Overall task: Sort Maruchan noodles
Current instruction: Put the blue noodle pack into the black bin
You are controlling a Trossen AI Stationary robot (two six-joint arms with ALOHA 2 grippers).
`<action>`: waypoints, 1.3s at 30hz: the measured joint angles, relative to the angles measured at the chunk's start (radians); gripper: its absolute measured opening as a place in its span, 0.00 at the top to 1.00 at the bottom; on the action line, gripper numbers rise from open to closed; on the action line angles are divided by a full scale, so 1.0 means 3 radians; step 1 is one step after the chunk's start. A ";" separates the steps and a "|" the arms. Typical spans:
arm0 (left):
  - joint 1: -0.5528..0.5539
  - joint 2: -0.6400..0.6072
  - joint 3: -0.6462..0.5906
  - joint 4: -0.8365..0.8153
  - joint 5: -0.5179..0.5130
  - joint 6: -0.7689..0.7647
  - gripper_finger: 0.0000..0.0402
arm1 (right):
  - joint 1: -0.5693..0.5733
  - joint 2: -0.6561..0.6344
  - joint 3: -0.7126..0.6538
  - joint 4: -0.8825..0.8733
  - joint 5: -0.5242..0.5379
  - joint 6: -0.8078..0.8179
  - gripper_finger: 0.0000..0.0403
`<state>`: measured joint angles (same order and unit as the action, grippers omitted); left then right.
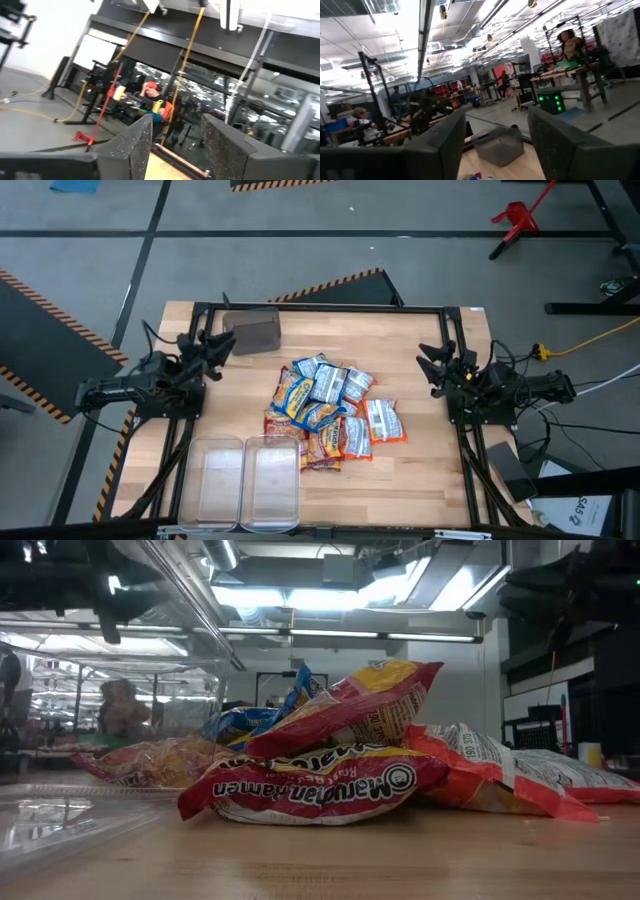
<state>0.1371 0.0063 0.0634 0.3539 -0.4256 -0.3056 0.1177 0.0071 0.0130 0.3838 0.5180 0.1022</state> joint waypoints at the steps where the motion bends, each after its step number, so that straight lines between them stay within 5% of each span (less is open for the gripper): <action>1: 0.0000 0.0000 0.0013 0.0001 0.0050 0.0005 0.56 | 0.0000 0.0000 0.0016 0.0001 0.0016 -0.0009 0.45; 13: 0.0000 0.0000 0.0197 -0.0007 0.0325 0.0071 0.35 | 0.0000 0.0087 0.0674 -0.0407 0.0241 -0.0511 0.14; 21: 0.0000 0.0254 0.0566 -0.0193 0.0356 0.0043 0.33 | 0.0000 0.0503 0.1267 -0.1211 0.0720 -0.0550 0.13; 29: 0.0000 0.1014 0.1131 -0.0563 0.0432 -0.0110 0.33 | -0.0001 0.0975 0.1684 -0.1588 0.1264 -0.0539 0.13; 39: -0.0001 0.1958 0.2003 -0.1270 0.0561 -0.0123 0.33 | -0.0001 0.1470 0.2073 -0.2017 0.1402 -0.0287 0.13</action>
<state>0.1368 0.5937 0.6643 -0.0271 -0.2574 -0.3424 0.1173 0.4480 0.6351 -0.2213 0.9387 0.0162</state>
